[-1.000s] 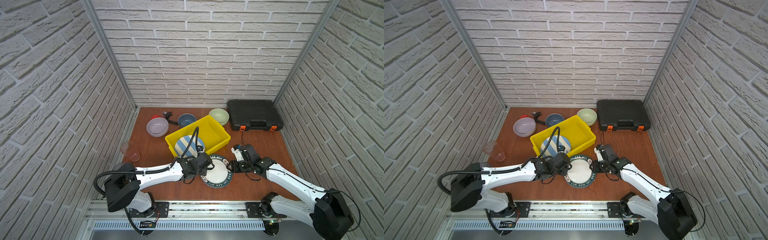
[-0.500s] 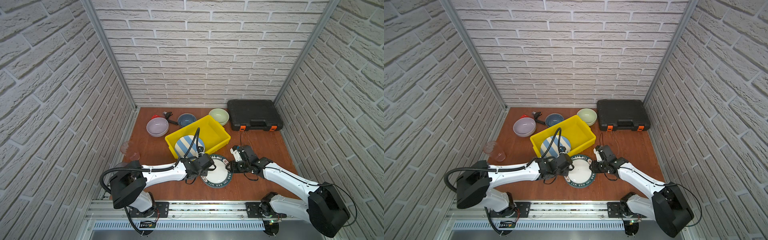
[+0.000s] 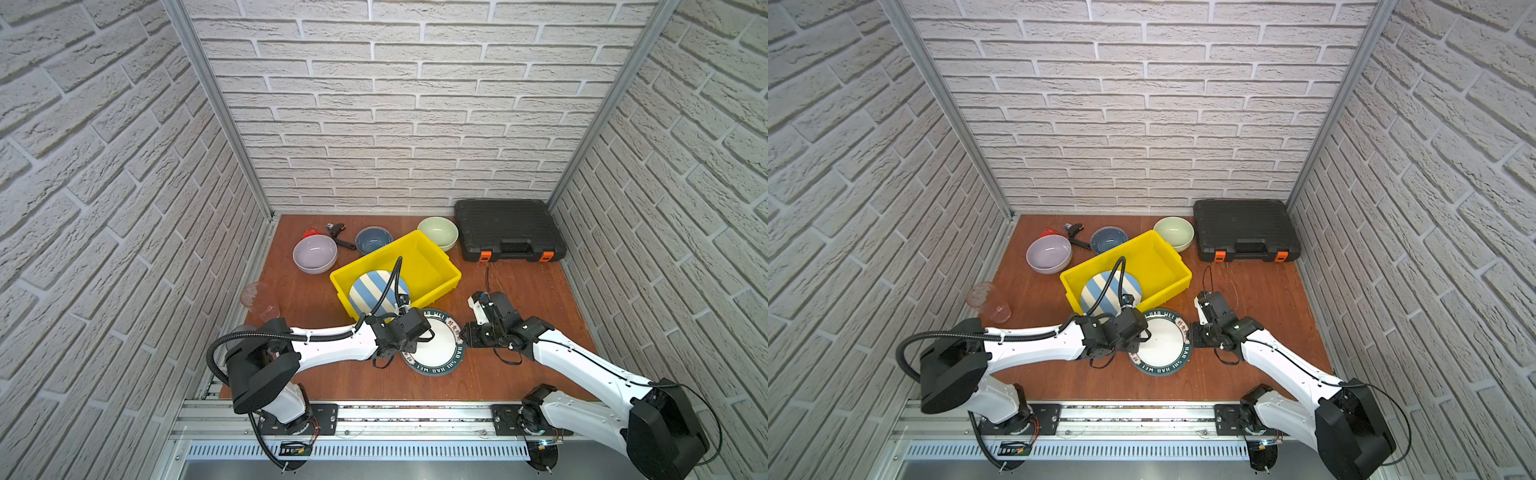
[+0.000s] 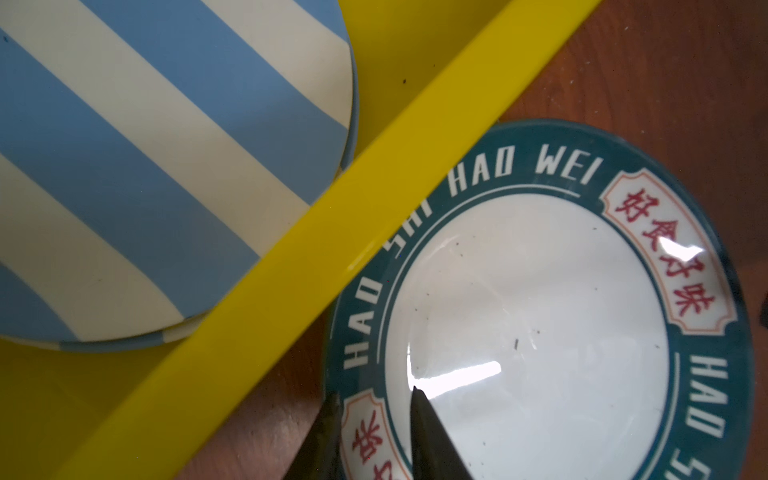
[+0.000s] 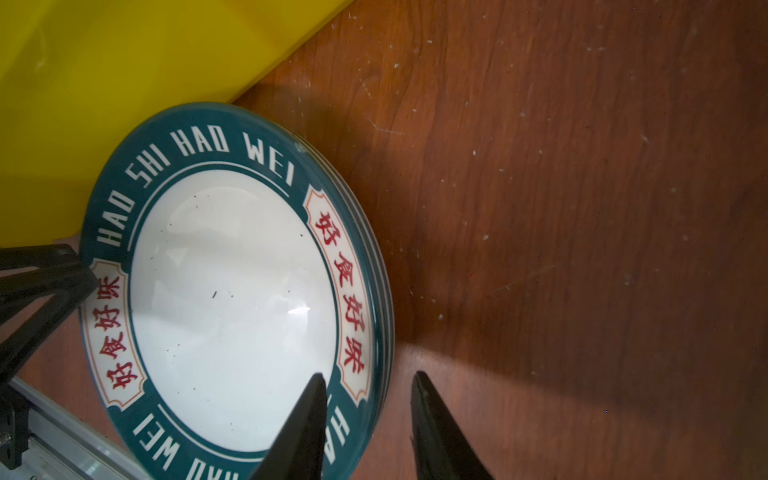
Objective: Place the mixed dishes into the plastic bin
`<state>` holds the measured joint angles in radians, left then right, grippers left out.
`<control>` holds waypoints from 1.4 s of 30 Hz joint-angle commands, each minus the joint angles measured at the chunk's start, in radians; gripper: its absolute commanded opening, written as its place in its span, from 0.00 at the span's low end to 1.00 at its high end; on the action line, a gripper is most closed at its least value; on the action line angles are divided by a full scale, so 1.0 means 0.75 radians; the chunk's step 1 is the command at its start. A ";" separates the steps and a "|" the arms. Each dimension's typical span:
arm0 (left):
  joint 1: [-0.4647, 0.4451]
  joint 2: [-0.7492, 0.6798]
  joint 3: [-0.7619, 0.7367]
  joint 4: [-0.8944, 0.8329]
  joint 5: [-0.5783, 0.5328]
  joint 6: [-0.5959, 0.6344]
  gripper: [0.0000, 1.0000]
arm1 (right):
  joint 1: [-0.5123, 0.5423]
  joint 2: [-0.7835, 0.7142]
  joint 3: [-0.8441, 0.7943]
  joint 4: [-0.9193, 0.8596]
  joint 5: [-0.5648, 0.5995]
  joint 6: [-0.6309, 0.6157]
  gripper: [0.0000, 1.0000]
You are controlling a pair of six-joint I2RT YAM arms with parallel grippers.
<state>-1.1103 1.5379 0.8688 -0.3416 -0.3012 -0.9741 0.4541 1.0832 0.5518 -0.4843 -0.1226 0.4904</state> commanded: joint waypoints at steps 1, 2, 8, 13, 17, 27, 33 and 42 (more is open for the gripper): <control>-0.009 0.023 0.041 -0.004 -0.019 -0.022 0.31 | -0.004 -0.004 0.013 -0.030 0.044 -0.009 0.36; -0.009 0.025 0.042 -0.006 -0.019 -0.026 0.31 | -0.006 -0.002 0.009 -0.023 0.041 -0.008 0.36; -0.024 0.043 0.086 -0.103 -0.080 -0.031 0.38 | -0.004 0.014 -0.006 0.009 0.029 -0.001 0.36; -0.040 0.072 0.117 -0.153 -0.110 -0.029 0.38 | -0.005 0.025 -0.009 0.025 0.016 0.001 0.35; -0.043 0.107 0.130 -0.160 -0.099 -0.034 0.38 | -0.006 0.029 -0.012 0.028 0.011 0.001 0.35; -0.049 0.147 0.156 -0.223 -0.127 -0.042 0.38 | -0.004 0.056 -0.015 0.057 -0.004 0.007 0.35; -0.064 0.124 0.183 -0.267 -0.174 -0.035 0.39 | -0.005 0.077 -0.006 0.070 -0.014 0.007 0.34; -0.064 0.175 0.199 -0.293 -0.182 -0.041 0.44 | -0.004 0.088 0.002 0.073 -0.017 0.004 0.34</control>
<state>-1.1534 1.6482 0.9970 -0.5289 -0.4076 -0.9924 0.4541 1.1492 0.5507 -0.4526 -0.1314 0.4911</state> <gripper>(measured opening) 0.440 0.341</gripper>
